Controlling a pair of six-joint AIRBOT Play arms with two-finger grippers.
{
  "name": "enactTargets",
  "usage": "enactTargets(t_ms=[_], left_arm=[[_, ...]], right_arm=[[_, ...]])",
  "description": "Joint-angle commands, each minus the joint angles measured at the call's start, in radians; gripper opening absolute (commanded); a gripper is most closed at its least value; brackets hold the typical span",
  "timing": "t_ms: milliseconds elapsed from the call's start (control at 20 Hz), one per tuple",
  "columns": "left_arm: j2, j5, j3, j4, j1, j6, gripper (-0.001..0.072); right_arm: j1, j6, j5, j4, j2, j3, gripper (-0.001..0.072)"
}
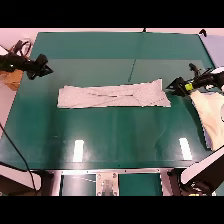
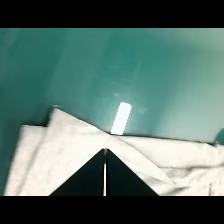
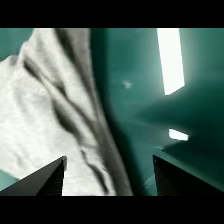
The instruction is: Fold the shirts.
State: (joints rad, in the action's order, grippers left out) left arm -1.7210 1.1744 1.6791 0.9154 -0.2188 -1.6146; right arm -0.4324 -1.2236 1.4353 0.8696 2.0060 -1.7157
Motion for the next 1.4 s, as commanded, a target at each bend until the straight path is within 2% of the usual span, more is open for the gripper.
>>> enactTargets(t_ms=[0, 150, 200, 250, 300, 350, 550, 800, 900, 1050, 1250, 1350], left_arm=[[-0.001, -0.007, 0.005, -0.112, 0.049, 0.090, 0.0023], [-0.006, -0.032, 0.005, -0.108, 0.152, 0.137, 0.0023], [-0.008, -0.055, 0.005, -0.106, 0.196, 0.159, 0.0023], [-0.008, -0.087, 0.005, -0.105, 0.241, 0.183, 0.0023], [-0.011, -0.119, 0.005, -0.105, 0.283, 0.203, 0.0023], [-0.019, -0.152, 0.005, -0.105, 0.328, 0.222, 0.0023], [-0.116, -0.241, 0.005, -0.105, 0.484, 0.238, 0.0023], [-0.298, -0.378, 0.049, -0.166, 0.678, 0.288, 0.0022], [-0.377, -0.370, 0.132, -0.163, 0.733, 0.279, 0.0022], [-0.476, -0.316, 0.233, -0.169, 0.767, 0.204, 0.0022], [-0.499, -0.324, 0.258, -0.255, 0.777, 0.202, 0.0023], [-0.495, -0.288, 0.296, -0.270, 0.770, 0.201, 0.0023]], right_arm=[[0.036, 0.078, 0.028, -0.095, 0.066, 0.010, 0.0624], [0.102, 0.081, 0.012, -0.095, 0.111, 0.007, 0.0616], [0.119, 0.080, -0.008, -0.095, 0.115, 0.006, 0.0534], [0.131, 0.093, -0.015, -0.096, 0.116, -0.005, 0.0280], [0.138, 0.099, -0.016, -0.095, 0.116, -0.023, 0.0124], [0.138, 0.099, -0.012, -0.095, 0.116, -0.049, 0.0011], [0.139, 0.063, 0.122, -0.095, 0.087, -0.196, 0.0011], [0.176, 0.045, 0.267, -0.096, -0.071, -0.259, 0.0011], [0.197, 0.039, 0.282, -0.096, -0.140, -0.259, 0.0011], [0.230, 0.037, 0.283, -0.096, -0.216, -0.259, 0.0011], [0.263, 0.029, 0.284, -0.095, -0.246, -0.259, 0.0011], [0.278, 0.022, 0.286, -0.095, -0.246, -0.259, 0.0012]])
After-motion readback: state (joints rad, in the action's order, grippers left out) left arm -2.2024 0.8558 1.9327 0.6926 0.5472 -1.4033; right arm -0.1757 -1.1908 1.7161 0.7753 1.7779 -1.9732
